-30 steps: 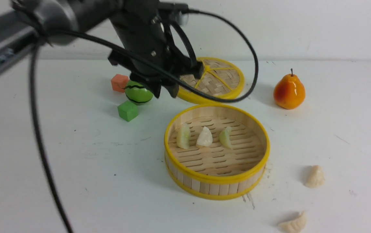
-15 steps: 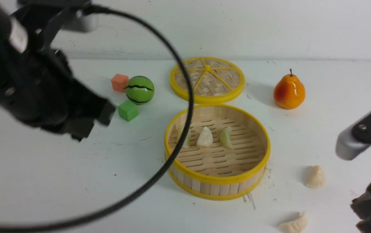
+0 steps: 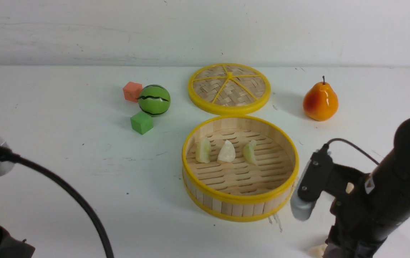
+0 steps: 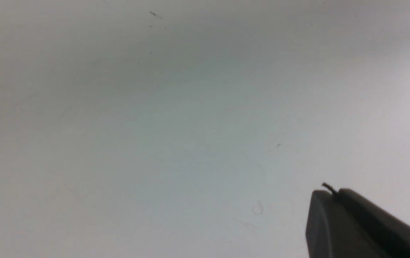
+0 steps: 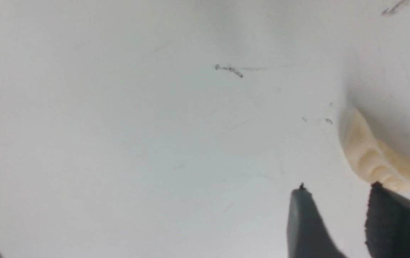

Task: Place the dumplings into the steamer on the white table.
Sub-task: 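Reach for and grasp a dumpling lying on the table beside the steamer, then place the dumpling in the bamboo steamer basket with the right gripper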

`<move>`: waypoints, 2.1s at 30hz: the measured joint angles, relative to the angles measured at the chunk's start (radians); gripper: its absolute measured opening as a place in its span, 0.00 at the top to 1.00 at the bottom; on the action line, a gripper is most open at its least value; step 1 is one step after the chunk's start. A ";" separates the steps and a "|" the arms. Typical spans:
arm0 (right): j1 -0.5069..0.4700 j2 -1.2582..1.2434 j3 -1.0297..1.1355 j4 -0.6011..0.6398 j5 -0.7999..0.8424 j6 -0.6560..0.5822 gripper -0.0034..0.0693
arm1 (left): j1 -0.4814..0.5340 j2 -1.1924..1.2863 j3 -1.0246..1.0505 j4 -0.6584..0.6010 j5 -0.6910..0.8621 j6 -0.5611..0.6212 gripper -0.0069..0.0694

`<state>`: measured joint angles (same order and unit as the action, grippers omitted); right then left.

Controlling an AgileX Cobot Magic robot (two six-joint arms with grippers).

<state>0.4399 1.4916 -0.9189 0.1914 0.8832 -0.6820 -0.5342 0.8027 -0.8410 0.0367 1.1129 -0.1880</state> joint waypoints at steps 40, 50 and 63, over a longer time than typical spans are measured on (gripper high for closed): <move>0.008 0.155 -0.236 -0.091 0.011 0.157 0.76 | 0.000 -0.010 0.036 -0.024 -0.007 0.006 0.88; 0.140 0.290 -0.643 -0.051 0.122 0.474 0.76 | 0.000 -0.010 0.037 -0.051 -0.055 0.006 0.87; 0.169 0.633 -0.834 -0.084 0.030 0.697 0.76 | 0.000 -0.010 0.037 -0.051 -0.037 0.006 0.86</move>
<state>0.6091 2.1248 -1.7526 0.1074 0.9131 0.0148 -0.5342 0.7926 -0.8044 -0.0146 1.0758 -0.1819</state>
